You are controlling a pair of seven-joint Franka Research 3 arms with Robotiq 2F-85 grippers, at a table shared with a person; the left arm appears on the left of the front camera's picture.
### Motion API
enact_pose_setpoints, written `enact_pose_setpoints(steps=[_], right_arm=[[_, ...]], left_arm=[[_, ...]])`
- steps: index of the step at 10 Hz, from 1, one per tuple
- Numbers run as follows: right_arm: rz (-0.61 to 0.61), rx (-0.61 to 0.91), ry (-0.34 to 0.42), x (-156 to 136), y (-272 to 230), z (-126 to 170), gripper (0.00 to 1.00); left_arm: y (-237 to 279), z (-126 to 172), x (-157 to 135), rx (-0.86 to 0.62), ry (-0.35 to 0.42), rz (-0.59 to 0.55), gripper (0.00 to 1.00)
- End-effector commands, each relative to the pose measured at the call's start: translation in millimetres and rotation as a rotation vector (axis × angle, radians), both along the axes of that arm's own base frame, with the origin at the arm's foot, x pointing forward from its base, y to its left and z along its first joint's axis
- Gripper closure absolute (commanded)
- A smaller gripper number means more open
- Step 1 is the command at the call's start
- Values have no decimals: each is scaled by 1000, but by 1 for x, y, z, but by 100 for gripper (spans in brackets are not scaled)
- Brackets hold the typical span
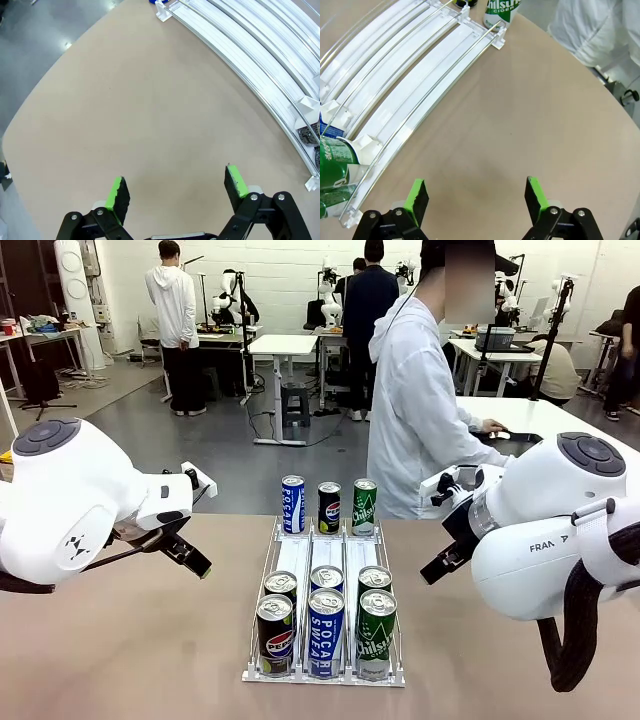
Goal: Retrieve and hand over the desired beverage to the person.
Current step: Pick up a can of the same type that the person held from the Automatic Can Dispenser.
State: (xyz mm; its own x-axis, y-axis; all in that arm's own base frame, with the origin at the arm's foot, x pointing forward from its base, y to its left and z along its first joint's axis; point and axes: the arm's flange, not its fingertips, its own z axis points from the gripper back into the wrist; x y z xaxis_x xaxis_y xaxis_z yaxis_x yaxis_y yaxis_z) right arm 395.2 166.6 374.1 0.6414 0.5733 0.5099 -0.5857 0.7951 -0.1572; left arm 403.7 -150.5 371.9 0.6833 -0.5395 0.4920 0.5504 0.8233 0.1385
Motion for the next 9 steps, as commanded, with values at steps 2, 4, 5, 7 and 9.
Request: enact_pose_setpoints(steps=[2,4,5,7,9], right_arm=[[1,0,0,0,0,0,0],[1,0,0,0,0,0,0],[1,0,0,0,0,0,0],[1,0,0,0,0,0,0],[35,-22,-41,-24,3,32,0]], left_arm=[[0,0,0,0,0,0,0],[0,0,0,0,0,0,0],[0,0,0,0,0,0,0],[0,0,0,0,0,0,0],[-1,36,-14,36,-105,-40,0]])
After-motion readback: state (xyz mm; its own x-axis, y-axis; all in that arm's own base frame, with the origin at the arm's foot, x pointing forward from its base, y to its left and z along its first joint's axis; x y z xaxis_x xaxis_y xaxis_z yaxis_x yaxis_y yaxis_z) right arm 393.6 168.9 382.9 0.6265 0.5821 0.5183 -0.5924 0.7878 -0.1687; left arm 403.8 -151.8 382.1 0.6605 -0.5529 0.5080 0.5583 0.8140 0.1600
